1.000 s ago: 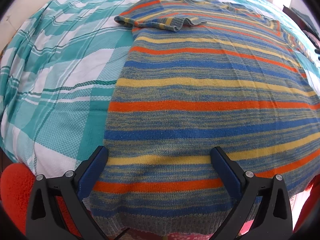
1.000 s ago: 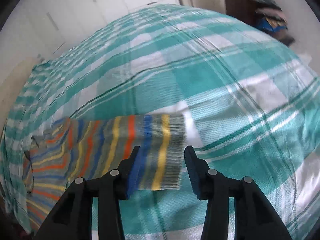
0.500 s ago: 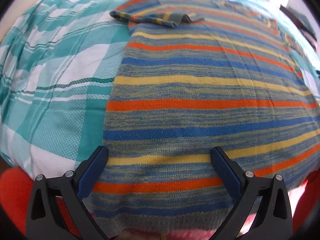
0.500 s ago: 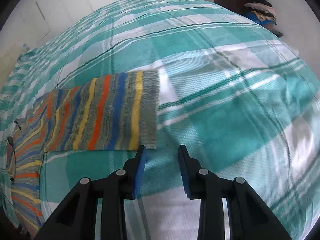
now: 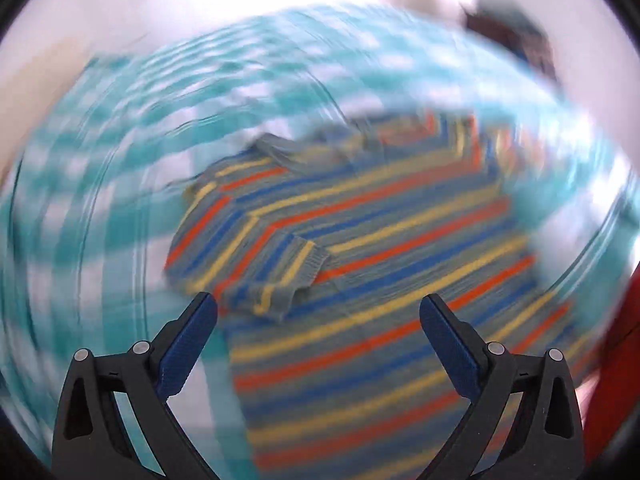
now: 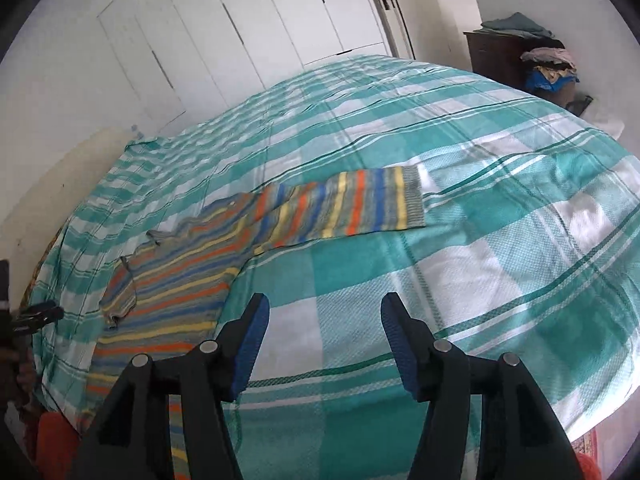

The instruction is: Fold small clothes

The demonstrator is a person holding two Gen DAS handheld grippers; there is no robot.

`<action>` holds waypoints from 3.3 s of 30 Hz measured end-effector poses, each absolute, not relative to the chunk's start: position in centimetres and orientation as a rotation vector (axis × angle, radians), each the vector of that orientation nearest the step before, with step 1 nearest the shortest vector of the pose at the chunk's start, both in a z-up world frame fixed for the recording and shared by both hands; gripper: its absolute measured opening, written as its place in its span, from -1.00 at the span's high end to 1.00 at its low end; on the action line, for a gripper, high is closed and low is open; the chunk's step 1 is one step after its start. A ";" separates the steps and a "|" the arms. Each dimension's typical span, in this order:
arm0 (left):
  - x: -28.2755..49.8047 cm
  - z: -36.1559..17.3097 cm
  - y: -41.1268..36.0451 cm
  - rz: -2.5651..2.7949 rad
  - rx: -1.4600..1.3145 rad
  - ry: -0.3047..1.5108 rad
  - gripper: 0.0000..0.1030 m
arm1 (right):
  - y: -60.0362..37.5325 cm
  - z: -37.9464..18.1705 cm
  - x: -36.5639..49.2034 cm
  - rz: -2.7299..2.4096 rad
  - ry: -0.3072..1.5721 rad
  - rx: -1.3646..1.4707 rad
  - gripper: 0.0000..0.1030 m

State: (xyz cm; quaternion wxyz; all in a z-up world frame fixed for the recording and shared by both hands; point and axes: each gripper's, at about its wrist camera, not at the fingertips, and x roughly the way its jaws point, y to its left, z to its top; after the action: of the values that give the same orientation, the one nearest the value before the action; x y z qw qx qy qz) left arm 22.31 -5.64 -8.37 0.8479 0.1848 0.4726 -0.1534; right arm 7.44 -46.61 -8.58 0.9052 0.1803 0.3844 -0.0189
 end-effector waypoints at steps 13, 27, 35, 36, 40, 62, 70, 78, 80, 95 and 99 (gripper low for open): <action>29.7 -17.7 -3.8 -0.217 0.369 1.141 0.40 | -47.1 -10.3 8.7 -0.034 0.836 0.400 -0.13; 32.1 -8.5 21.9 0.188 -0.300 0.958 0.88 | -46.8 -11.0 9.1 -0.067 0.855 0.385 -0.13; 31.4 -13.6 25.7 0.304 -0.350 1.082 0.88 | -45.8 -11.7 9.8 -0.071 0.895 0.343 -0.13; 31.2 -14.0 26.0 0.317 -0.366 1.090 0.88 | -45.8 -11.8 9.9 -0.072 0.898 0.339 -0.13; 30.5 -14.5 28.0 0.369 -0.435 1.072 0.92 | -45.8 -12.2 10.0 -0.082 0.914 0.342 -0.13; 25.8 -19.4 29.5 0.262 -0.803 1.030 0.91 | -45.3 -12.8 10.2 -0.085 0.938 0.320 -0.13; 26.4 -19.7 29.2 0.433 -0.565 1.134 0.98 | -45.9 -12.9 10.1 -0.109 0.939 0.346 -0.13; 24.9 -18.3 28.8 0.447 -0.472 1.190 0.27 | -46.0 -12.8 10.0 -0.102 0.950 0.344 -0.13; 24.0 -15.8 27.1 0.442 -0.370 1.150 -0.19 | -45.9 -12.4 9.9 -0.091 0.950 0.344 -0.13; 44.1 -9.4 5.4 -0.345 0.052 1.142 -0.79 | -40.6 -6.0 25.6 0.214 1.003 0.088 -0.37; 48.2 -13.5 2.1 -0.358 0.180 1.206 -0.66 | -38.0 -7.3 35.0 0.287 1.045 -0.032 -0.37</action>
State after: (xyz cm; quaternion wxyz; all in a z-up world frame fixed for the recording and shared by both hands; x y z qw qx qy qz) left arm 48.22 2.12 -13.47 0.8048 0.0843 0.5631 -0.1673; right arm 35.03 -38.02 -7.32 0.8567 -0.0153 0.4973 0.1365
